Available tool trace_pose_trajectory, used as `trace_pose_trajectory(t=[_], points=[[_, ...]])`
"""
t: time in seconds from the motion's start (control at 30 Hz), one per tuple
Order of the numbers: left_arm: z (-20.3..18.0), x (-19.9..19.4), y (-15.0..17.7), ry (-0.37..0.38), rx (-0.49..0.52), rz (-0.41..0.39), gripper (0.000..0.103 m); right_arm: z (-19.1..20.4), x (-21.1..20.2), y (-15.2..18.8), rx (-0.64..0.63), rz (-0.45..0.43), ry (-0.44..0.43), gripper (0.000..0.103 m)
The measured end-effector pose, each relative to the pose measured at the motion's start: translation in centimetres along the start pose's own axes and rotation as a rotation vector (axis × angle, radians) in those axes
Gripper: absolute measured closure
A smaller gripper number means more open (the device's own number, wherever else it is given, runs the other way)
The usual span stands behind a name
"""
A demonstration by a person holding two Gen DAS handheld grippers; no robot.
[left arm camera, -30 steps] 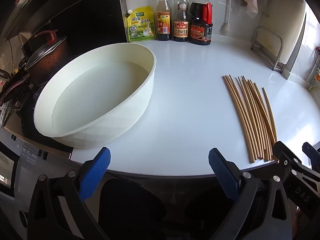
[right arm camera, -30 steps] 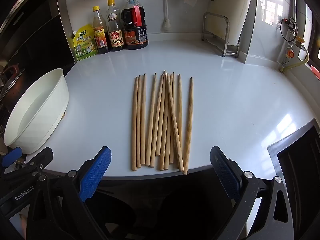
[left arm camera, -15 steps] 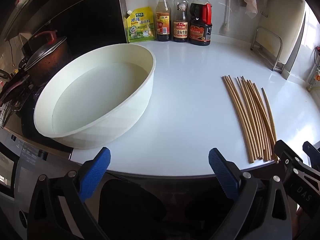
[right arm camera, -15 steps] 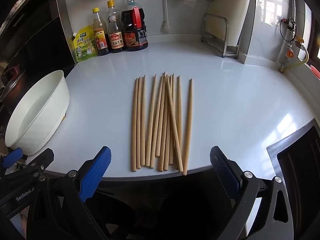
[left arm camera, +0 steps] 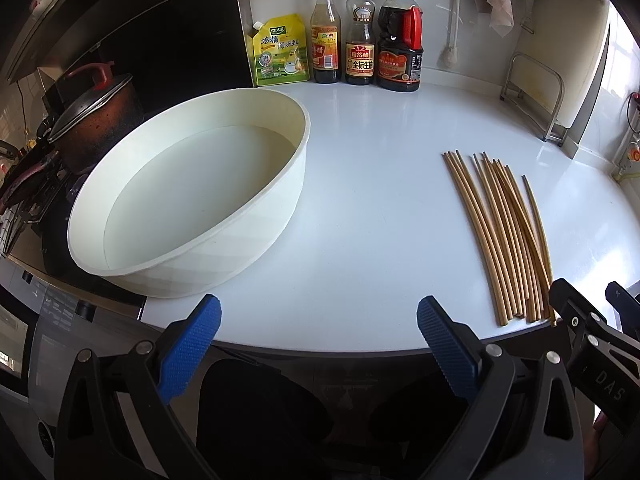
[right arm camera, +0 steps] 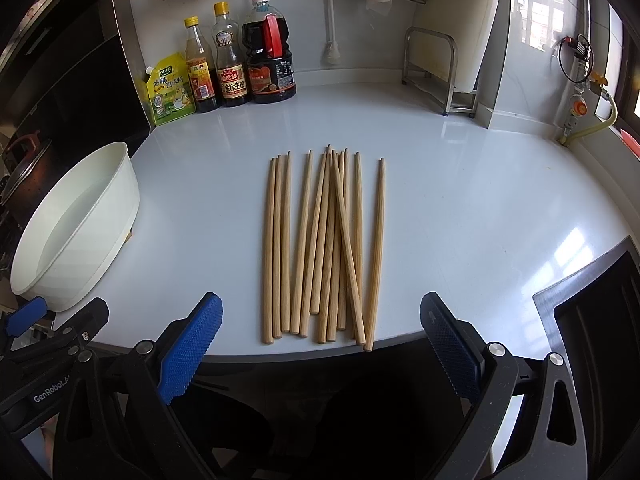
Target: Organize utensils
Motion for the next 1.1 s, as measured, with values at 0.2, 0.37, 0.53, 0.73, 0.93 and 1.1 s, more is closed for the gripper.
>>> trace_pose_trajectory(t=[0.2,0.37,0.53,0.73,0.93,1.1], points=[[-0.01,-0.01,0.0,0.0,0.0,-0.001,0.006,0.5,0.21,-0.25,0.001,0.0,-0.001,0.008],[0.0,0.0,-0.01,0.001,0.001,0.0,0.006,0.6,0.21,-0.32,0.001,0.0,-0.001,0.008],[-0.01,0.02,-0.02,0.001,0.001,0.0,0.006,0.61,0.28,-0.27,0.001,0.001,-0.002,0.008],[0.0,0.0,-0.01,0.001,0.001,-0.001,0.006,0.64,0.28,-0.28,0.0,0.001,-0.001,0.008],[0.0,0.0,-0.01,0.001,0.001,-0.001,0.006,0.65,0.28,-0.28,0.001,0.001,-0.004,0.008],[-0.01,0.0,-0.01,0.001,0.001,-0.001,0.006,0.6,0.34,-0.27,0.002,0.002,-0.004,0.008]])
Point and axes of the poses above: each gripper's, at about its wrist camera, not at the fingertips, and x roughly the way its jaws point, z to its left, y to its underside, the point moved 7 cm from there along x, roughly the way its jaws point, and after that the axes turned 12 degrees about -x, right-handed, at the moved point
